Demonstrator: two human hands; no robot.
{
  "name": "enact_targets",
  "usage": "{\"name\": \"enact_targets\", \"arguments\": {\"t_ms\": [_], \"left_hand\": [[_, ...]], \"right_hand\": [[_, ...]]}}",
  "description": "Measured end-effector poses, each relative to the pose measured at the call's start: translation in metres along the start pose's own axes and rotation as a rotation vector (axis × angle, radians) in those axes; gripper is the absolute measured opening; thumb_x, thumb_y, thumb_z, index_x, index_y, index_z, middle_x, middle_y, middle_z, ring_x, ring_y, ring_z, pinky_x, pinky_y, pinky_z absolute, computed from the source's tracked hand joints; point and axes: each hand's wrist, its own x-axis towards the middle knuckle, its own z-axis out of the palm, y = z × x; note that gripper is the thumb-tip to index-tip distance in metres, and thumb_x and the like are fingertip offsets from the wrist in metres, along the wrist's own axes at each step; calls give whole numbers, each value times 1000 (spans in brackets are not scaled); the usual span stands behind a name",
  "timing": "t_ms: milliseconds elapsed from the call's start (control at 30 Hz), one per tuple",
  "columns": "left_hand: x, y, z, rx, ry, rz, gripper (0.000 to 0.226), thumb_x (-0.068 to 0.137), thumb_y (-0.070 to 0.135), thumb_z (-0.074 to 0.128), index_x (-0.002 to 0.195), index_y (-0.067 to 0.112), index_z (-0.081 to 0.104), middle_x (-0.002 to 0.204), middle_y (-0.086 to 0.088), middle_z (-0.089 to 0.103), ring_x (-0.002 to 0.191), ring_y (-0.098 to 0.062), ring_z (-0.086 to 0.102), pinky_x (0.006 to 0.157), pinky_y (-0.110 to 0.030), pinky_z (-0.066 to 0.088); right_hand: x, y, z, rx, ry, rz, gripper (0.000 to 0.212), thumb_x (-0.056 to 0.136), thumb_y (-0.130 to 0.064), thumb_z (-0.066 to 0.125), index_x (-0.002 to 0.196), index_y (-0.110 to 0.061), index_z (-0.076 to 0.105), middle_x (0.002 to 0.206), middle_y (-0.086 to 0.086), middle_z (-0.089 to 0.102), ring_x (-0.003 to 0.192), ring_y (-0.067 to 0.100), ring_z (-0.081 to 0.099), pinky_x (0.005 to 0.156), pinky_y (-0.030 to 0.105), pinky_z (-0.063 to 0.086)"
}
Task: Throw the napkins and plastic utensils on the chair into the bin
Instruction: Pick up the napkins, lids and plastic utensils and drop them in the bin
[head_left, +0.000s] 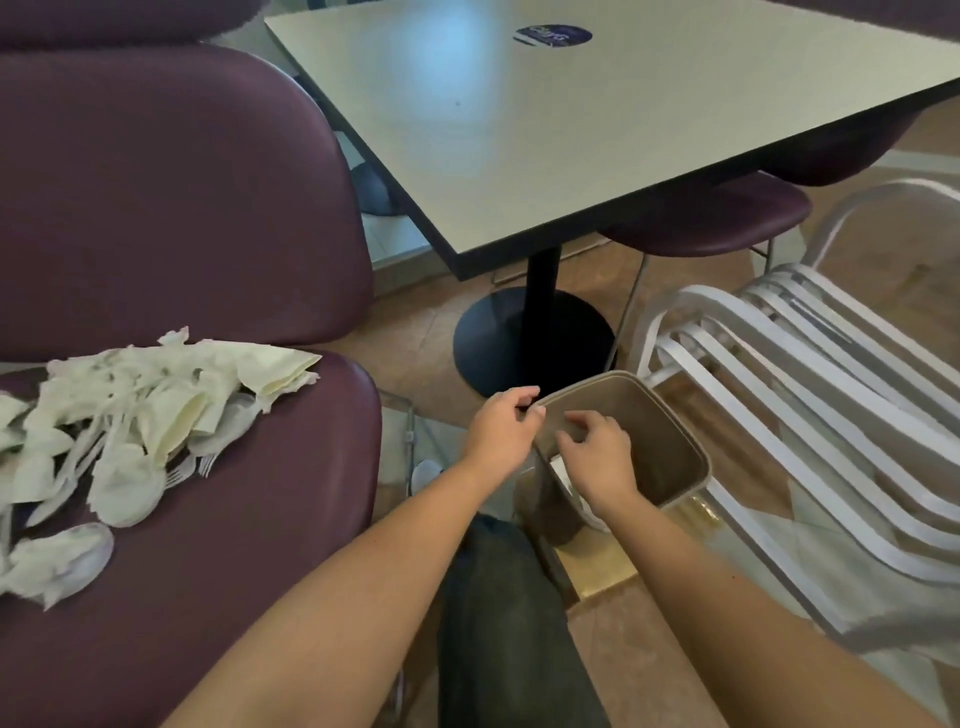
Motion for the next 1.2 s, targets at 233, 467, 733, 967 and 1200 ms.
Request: {"name": "enact_targets", "arguments": {"t_ms": [233,467,733,967,1200], "left_hand": [[-22,-13,-89,33,193,27,23,95,31,55,116,30,65,112,12,66,102,-6,61,93,-33,50],[-55,-55,-172,107,373,-66,17,93,30,57,107,32,67,108,12,68,95,-5,62,89,-30,49],[-86,-118,-250,238,531,-157,20,90,22,59,104,34,67,102,13,58,94,-11,60,84,-33,51],[-93,-159,-299,466,503,-267,45,85,18,66,128,24,54,128,-4,47,123,-25,42,95,-42,45],[-84,-182,-313,648,425,-274,57,83,23,70,134,27,47,130,-3,43,119,-25,45,84,-37,44]], "right_hand": [[-14,-66,43,-6,-63,-190,27,93,-25,58,119,-23,64,120,2,60,116,22,52,102,41,45],[-40,-127,101,18,-173,-306,14,89,-22,60,101,-23,68,105,0,62,105,23,56,94,43,49],[-62,-173,160,-47,-276,-408,13,86,-20,60,95,-23,69,101,0,67,102,23,59,96,36,46],[-55,-193,193,-111,-303,-492,17,88,-20,60,104,-21,68,108,0,62,111,22,49,93,28,40],[-30,-219,221,-252,-228,-601,28,86,-21,62,114,-24,63,117,0,56,113,23,41,94,27,35]]}}
